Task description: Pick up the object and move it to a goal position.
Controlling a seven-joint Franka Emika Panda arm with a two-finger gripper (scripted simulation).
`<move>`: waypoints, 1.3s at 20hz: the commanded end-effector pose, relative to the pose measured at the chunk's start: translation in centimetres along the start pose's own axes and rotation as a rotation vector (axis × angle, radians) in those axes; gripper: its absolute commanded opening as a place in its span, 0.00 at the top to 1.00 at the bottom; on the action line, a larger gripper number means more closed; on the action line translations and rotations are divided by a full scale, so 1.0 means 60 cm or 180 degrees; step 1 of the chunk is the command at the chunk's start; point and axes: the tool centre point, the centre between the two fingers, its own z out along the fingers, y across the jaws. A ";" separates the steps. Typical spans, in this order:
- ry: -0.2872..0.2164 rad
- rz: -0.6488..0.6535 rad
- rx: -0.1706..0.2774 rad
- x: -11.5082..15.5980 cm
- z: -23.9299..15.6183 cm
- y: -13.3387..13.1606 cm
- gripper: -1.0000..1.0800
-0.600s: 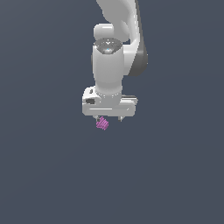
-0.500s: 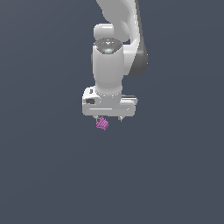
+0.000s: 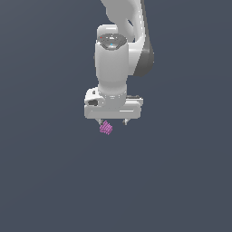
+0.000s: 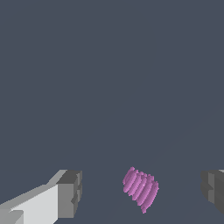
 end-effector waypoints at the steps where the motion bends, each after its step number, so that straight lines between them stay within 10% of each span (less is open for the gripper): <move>1: 0.0007 -0.0010 0.0001 0.001 -0.002 0.000 0.04; 26: -0.0122 -0.1106 0.0009 -0.056 0.078 0.033 0.04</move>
